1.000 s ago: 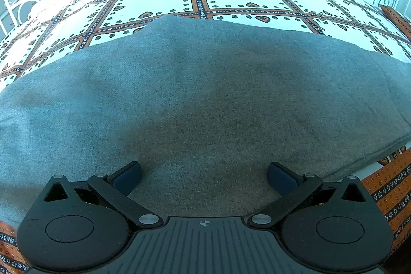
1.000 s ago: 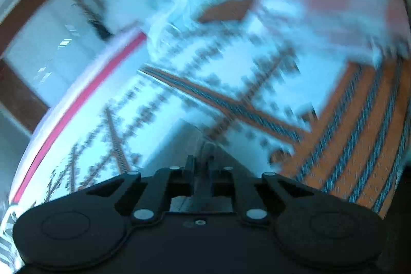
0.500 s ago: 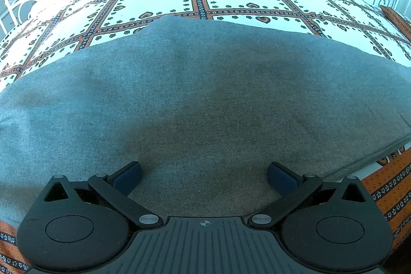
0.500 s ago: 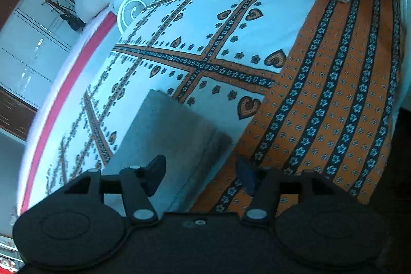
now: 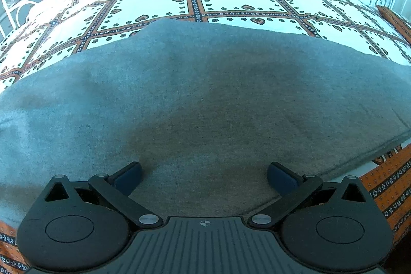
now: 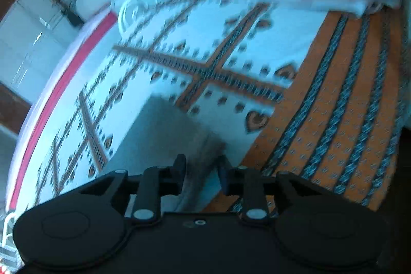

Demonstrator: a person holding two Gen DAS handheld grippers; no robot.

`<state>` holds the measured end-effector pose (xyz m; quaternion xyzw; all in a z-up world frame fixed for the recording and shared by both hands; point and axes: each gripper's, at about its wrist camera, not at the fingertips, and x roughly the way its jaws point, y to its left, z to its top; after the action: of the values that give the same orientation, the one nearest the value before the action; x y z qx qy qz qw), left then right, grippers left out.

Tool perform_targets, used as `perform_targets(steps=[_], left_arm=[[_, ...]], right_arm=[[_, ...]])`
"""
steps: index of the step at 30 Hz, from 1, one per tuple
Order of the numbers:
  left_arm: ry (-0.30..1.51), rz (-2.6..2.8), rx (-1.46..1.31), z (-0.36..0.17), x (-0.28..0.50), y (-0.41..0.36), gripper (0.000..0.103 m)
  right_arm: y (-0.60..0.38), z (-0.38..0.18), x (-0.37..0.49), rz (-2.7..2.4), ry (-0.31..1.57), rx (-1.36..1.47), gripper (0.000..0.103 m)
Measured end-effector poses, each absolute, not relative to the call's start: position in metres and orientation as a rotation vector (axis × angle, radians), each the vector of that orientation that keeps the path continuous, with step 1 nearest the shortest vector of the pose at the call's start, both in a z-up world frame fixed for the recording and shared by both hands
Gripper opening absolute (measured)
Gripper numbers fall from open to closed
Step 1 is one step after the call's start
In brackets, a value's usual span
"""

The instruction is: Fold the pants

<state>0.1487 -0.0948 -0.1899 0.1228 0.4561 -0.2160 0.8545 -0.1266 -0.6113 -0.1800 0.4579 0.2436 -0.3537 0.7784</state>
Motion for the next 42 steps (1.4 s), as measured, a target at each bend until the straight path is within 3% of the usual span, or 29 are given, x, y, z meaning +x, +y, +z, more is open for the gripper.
perform_targets(steps=[3, 4, 6, 7, 10, 12, 15, 19, 21, 24, 36, 42], left_arm=[[0.958, -0.450, 0.256, -0.190, 0.149, -0.098, 0.103], [0.957, -0.451, 0.258, -0.190, 0.149, -0.098, 0.103], [0.954, -0.452, 0.261, -0.190, 0.149, -0.100, 0.103], [0.955, -0.451, 0.260, -0.190, 0.149, -0.101, 0.103], [0.950, -0.453, 0.263, -0.191, 0.149, -0.101, 0.103], [0.951, -0.458, 0.260, -0.191, 0.150, -0.100, 0.103], [0.952, -0.458, 0.261, -0.191, 0.149, -0.100, 0.103], [0.955, -0.457, 0.259, -0.191, 0.149, -0.100, 0.103], [0.955, -0.456, 0.258, -0.191, 0.148, -0.100, 0.103], [0.956, -0.456, 0.257, -0.190, 0.148, -0.100, 0.103], [0.952, -0.463, 0.253, -0.189, 0.145, -0.098, 0.103], [0.951, -0.467, 0.243, -0.188, 0.144, -0.094, 0.103]], right_arm=[[-0.616, -0.193, -0.134, -0.726, 0.474, 1.108, 0.026], [-0.618, -0.194, -0.134, -0.715, 0.466, 1.125, 0.023], [-0.620, -0.190, -0.127, -0.689, 0.489, 1.073, 0.006], [-0.619, -0.182, -0.122, -0.677, 0.486, 1.019, 0.005], [-0.598, -0.140, -0.118, -0.598, 0.301, 0.812, 0.005], [-0.586, -0.131, -0.107, -0.623, 0.347, 0.676, 0.005], [-0.604, -0.166, -0.107, -0.745, 0.531, 0.810, 0.005], [-0.597, -0.166, -0.111, -0.734, 0.512, 0.800, 0.005], [-0.592, -0.156, -0.117, -0.686, 0.417, 0.804, 0.005], [-0.598, -0.176, -0.110, -0.765, 0.578, 0.816, 0.006], [-0.589, -0.147, -0.112, -0.709, 0.427, 0.821, 0.006], [-0.531, -0.089, -0.074, -0.532, 0.367, 0.503, 0.006]])
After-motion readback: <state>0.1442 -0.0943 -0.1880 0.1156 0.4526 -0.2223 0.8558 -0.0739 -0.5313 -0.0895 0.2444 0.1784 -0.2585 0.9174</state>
